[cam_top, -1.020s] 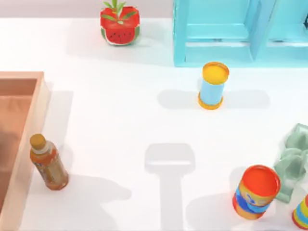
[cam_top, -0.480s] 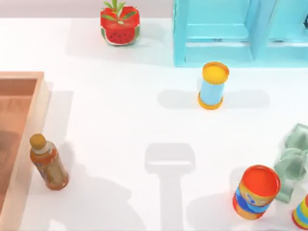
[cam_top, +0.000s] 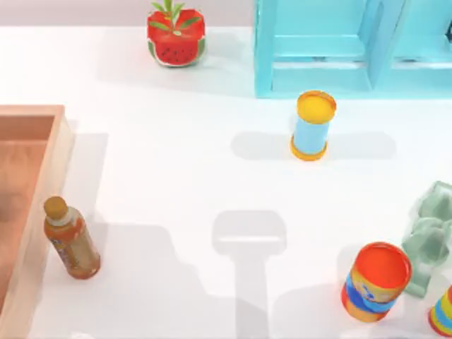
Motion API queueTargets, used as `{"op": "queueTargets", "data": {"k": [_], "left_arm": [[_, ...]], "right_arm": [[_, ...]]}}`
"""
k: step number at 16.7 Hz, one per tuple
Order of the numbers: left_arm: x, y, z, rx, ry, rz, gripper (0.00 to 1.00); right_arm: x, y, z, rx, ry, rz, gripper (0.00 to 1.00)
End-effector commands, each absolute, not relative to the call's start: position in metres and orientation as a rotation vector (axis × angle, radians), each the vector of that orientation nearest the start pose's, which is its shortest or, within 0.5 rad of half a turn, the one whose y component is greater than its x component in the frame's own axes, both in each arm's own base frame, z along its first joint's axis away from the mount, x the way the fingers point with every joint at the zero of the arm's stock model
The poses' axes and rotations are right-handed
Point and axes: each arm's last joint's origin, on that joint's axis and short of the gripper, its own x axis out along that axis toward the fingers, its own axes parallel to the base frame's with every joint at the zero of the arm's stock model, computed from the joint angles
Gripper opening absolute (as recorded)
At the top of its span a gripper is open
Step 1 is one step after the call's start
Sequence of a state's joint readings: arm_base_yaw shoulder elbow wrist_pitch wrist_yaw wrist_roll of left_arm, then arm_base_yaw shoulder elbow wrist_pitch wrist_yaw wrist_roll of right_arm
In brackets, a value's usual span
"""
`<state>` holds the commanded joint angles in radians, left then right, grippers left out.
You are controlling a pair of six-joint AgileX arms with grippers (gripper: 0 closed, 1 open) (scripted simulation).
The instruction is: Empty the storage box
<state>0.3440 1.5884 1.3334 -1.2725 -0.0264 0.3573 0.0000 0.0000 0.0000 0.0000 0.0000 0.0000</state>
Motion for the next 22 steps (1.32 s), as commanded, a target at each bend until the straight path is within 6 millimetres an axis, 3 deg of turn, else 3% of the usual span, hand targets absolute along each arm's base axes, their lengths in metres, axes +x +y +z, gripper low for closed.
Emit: {"op": "queueTargets", "data": {"k": [7,11,14,17,20,22], "left_arm": [[0.263,0.094,0.261,0.017,1.571,-0.015,0.0],[0.297,0.072,0.254,0.015,1.578,-0.016,0.0],[0.34,0.016,0.24,0.017,1.578,-0.017,0.0],[0.371,-0.069,0.219,0.018,1.571,-0.018,0.0],[0.38,-0.149,0.194,0.016,1.566,-0.019,0.0],[0.379,-0.182,0.18,0.016,1.567,-0.017,0.0]], "right_arm": [[0.106,-0.001,0.16,0.0,0.0,0.0,1.0],[0.106,-0.001,0.16,0.0,0.0,0.0,1.0],[0.106,-0.001,0.16,0.0,0.0,0.0,1.0],[0.106,-0.001,0.16,0.0,0.0,0.0,1.0],[0.106,-0.001,0.16,0.0,0.0,0.0,1.0],[0.106,-0.001,0.16,0.0,0.0,0.0,1.0]]}}
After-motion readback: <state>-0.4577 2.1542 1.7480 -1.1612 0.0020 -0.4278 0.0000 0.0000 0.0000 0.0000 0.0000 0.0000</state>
